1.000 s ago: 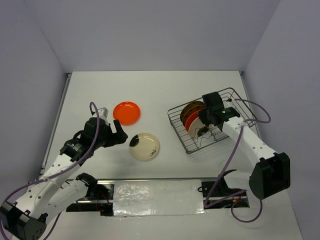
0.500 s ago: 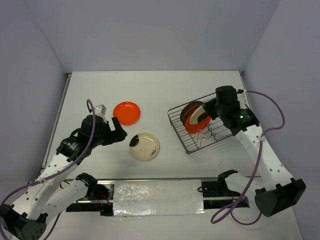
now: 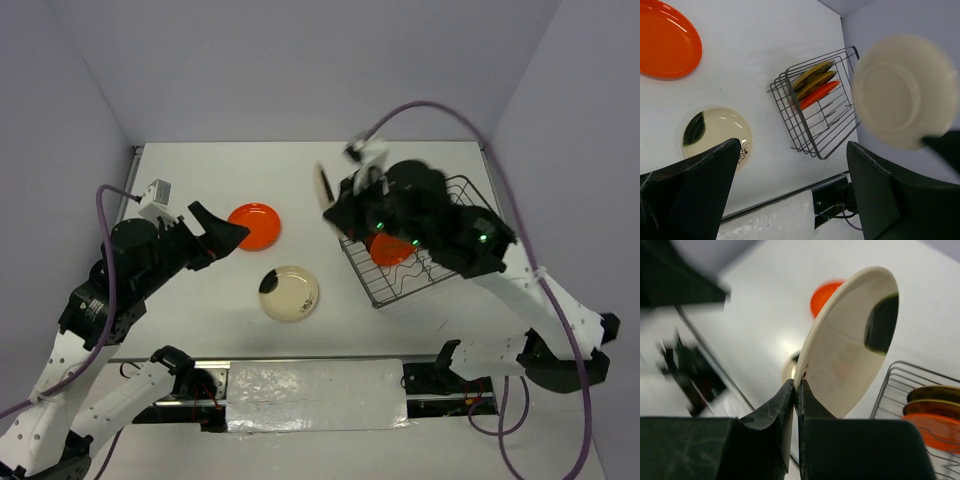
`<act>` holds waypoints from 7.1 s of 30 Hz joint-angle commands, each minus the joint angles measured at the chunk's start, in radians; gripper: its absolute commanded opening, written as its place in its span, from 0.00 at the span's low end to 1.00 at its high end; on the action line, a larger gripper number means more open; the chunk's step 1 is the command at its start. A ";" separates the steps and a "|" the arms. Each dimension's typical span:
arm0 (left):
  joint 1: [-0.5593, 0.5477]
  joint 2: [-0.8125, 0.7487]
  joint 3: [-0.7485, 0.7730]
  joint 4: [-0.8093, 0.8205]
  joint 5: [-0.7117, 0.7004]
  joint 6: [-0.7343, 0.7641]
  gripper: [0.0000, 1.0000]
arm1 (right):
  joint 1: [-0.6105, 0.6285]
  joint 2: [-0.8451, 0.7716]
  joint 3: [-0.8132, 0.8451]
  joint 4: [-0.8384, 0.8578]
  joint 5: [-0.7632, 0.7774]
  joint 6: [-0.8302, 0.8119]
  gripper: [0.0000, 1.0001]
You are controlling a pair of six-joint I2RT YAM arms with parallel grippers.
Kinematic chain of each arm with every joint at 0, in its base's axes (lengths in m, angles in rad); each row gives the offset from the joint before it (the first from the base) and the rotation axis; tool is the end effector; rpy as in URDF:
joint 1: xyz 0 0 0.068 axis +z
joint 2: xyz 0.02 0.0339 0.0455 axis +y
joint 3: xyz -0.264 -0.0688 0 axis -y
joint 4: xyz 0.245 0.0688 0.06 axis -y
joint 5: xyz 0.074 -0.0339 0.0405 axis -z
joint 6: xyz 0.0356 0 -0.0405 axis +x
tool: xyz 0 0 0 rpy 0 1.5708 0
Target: Unload the plates from the dish rack
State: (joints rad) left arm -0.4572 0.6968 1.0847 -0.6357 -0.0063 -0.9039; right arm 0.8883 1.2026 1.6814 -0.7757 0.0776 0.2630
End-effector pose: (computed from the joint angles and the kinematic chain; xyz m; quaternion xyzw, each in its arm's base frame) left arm 0.1149 -0.0563 0.4043 -0.1767 0.7690 -0.3846 0.4790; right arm 0.1406 0.1686 0.4939 -0.2251 0.7715 0.2974 0.5155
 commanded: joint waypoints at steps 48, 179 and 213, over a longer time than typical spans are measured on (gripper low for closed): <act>-0.009 0.401 -0.631 0.803 0.037 -0.041 0.78 | -0.168 -0.158 -0.488 0.202 0.214 0.284 1.00; 0.318 0.868 0.021 0.516 -0.169 0.033 0.52 | -0.018 -0.350 -0.658 0.220 0.438 0.163 1.00; 0.285 0.217 -0.169 0.061 -0.123 0.494 0.99 | -0.572 0.250 -0.517 0.187 0.266 0.913 0.46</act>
State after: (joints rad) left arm -0.1864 0.9035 0.9207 -0.5777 -0.1257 -0.4511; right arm 0.3229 1.4540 1.1450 -0.5911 0.3275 1.1328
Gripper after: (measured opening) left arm 0.994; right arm 0.480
